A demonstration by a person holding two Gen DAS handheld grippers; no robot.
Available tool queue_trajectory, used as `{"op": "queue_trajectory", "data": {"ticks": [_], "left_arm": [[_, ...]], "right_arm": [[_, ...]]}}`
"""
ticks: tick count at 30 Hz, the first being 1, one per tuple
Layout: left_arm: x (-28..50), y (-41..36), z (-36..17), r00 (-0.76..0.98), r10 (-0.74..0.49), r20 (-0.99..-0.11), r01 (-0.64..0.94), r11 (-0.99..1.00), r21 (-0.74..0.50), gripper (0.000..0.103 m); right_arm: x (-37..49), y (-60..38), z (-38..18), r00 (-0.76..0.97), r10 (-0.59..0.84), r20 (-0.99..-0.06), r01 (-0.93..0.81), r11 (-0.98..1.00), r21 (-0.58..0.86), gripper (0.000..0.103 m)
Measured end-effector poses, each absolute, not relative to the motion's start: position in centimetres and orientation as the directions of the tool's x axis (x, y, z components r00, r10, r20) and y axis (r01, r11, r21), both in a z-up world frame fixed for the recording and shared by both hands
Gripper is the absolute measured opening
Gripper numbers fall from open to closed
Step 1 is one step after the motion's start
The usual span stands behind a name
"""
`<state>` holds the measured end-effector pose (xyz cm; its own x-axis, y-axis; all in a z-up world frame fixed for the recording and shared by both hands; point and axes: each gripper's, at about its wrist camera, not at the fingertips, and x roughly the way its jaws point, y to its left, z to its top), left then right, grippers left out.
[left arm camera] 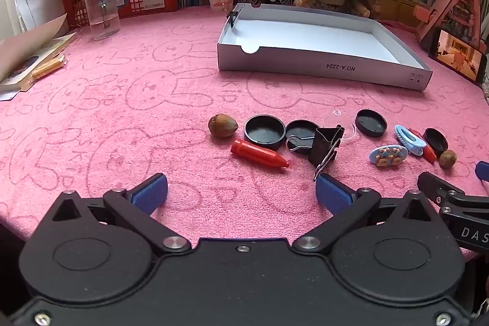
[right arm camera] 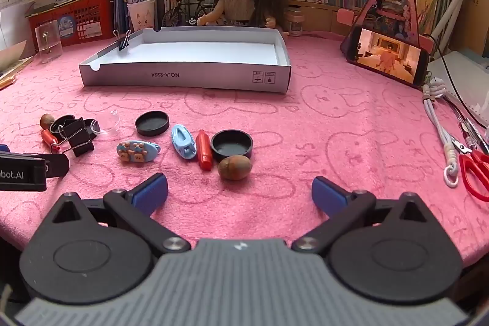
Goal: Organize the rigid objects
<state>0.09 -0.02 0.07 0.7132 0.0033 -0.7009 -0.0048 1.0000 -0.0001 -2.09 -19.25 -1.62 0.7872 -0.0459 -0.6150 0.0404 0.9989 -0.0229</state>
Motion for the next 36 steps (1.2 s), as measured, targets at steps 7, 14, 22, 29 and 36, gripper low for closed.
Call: {"op": "queue_trajectory", "data": {"ticks": [7,14,22,29,36], "left_arm": [[0.26,-0.1,0.12,0.706,0.01,-0.709,-0.008,1.0,0.006,0.103],[0.36,-0.17,0.2,0.708,0.008,-0.706,-0.006,1.0,0.006,0.103],[0.26,-0.09,0.11,0.706,0.009,-0.708,-0.008,1.0,0.005,0.103],[0.27,-0.08,0.1,0.705,0.01,-0.709,-0.009,1.0,0.005,0.103],[0.39,-0.03,0.06,0.704,0.01,-0.71,-0.009,1.0,0.005,0.103]], "right_arm": [[-2.04,-19.52,-1.53,0.793,-0.045,-0.608,0.034,0.999,-0.029,0.103],[-2.21,-19.08,-1.74,0.793,-0.057,-0.606,0.047,0.998,-0.031,0.103],[-2.21,-19.19,-1.6,0.791,-0.057,-0.609,0.047,0.998,-0.031,0.103],[-2.25,-19.16,-1.67,0.79,-0.056,-0.61,0.047,0.998,-0.032,0.103],[-2.29,-19.14,-1.65,0.789,-0.057,-0.611,0.047,0.998,-0.032,0.103]]}}
